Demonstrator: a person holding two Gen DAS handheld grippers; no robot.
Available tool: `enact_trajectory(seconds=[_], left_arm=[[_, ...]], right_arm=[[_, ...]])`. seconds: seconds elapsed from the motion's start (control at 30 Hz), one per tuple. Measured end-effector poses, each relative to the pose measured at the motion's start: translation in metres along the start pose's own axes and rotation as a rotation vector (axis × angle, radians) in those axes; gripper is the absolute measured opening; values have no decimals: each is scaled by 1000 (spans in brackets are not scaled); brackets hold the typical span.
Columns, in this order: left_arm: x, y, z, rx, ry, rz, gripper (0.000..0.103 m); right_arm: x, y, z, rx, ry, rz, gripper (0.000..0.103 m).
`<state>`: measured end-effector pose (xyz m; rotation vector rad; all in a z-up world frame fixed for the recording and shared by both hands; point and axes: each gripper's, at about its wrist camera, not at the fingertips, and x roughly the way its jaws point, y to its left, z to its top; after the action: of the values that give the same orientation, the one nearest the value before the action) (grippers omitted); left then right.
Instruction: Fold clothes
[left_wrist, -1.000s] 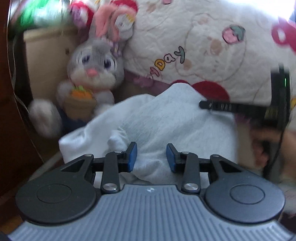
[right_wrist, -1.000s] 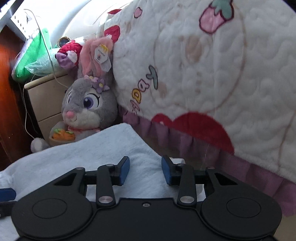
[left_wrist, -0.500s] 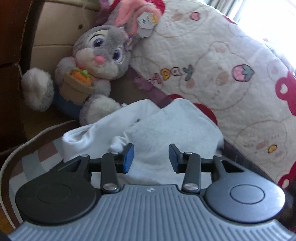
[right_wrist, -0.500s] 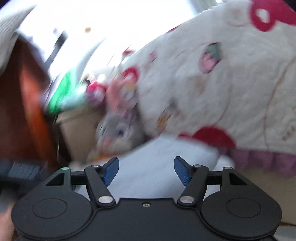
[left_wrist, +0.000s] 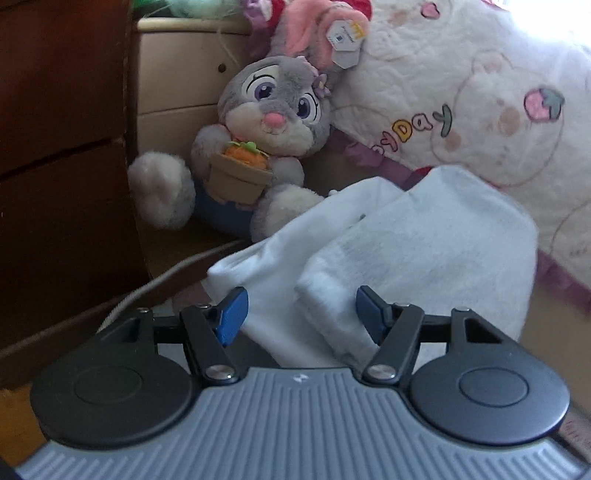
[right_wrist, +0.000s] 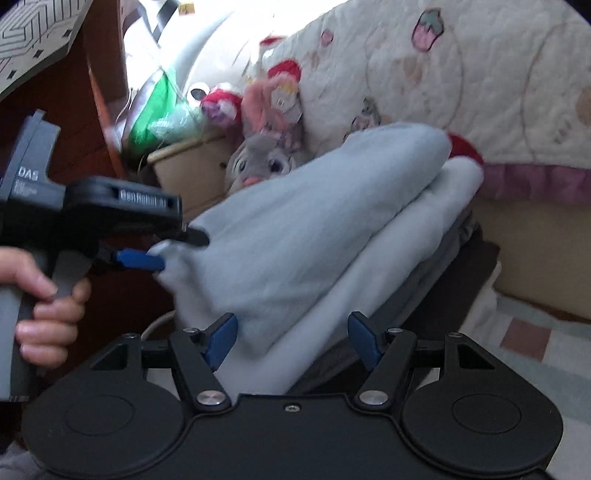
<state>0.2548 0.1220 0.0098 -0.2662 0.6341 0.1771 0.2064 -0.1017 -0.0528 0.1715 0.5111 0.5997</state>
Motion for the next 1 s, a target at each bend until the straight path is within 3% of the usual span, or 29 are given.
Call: enact_trajectory(seconds=[0.13,0.2,0.3,0.43,0.57,0.73,1.0], left_arm=[[-21,-8,-12,89,74,57,69],[-33,-16,-22,144,149,56,70],[-53,-26,-35,180,206,41,73],[-84,-44,-47,250,214,45,84],[-108,-55,-58,278,201,64,89],[-131,-65,-69,297,210,83,89],[-165,-72,-85,304,264,72,99]], right_arm=[[-24,10,-1,-7,47,0,71],[-46,8,8,95,36,41,71],[-75,12,23,124,32,107,71],[-110,14,36,132,25,-5,71],[-133,8,34,165,67,-56,71],[-166,11,30,153,86,-89,72],[-195,28,18,115,146,-155,86]])
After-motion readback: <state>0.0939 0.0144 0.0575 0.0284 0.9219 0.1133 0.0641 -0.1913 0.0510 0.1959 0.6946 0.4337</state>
